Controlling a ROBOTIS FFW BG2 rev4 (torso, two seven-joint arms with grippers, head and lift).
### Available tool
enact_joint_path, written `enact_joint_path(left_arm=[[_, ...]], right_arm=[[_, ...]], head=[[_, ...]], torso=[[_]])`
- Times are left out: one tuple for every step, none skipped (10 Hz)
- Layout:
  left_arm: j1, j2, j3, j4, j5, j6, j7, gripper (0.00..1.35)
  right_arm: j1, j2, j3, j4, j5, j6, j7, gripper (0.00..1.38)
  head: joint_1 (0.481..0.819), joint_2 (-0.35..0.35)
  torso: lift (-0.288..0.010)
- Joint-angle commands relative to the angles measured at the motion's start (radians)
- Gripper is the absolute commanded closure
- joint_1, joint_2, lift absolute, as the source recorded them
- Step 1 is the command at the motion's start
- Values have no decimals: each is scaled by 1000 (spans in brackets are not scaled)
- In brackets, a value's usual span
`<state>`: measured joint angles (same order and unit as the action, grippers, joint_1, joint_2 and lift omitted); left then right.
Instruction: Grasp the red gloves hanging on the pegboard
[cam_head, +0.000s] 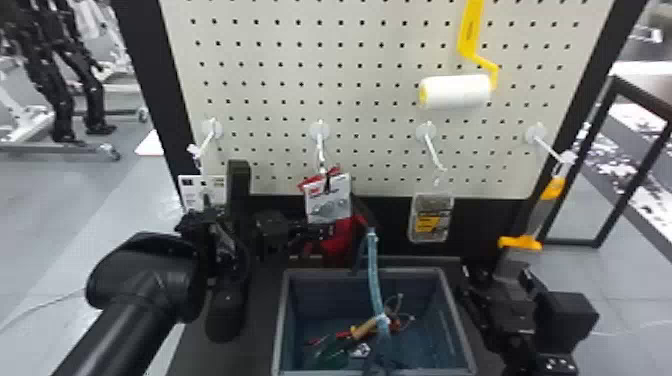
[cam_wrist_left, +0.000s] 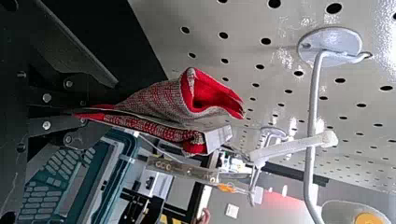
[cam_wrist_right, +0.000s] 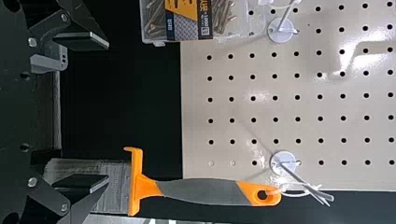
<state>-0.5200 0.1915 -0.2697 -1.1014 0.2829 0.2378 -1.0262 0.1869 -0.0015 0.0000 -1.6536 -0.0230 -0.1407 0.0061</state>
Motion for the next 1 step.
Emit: enact_joint_path(left_arm=[[0,0,0,0,2,-2,0,1216]], right_arm=[[0,0,0,0,0,0,0,271]], head=[[549,0]], torso=[[-100]])
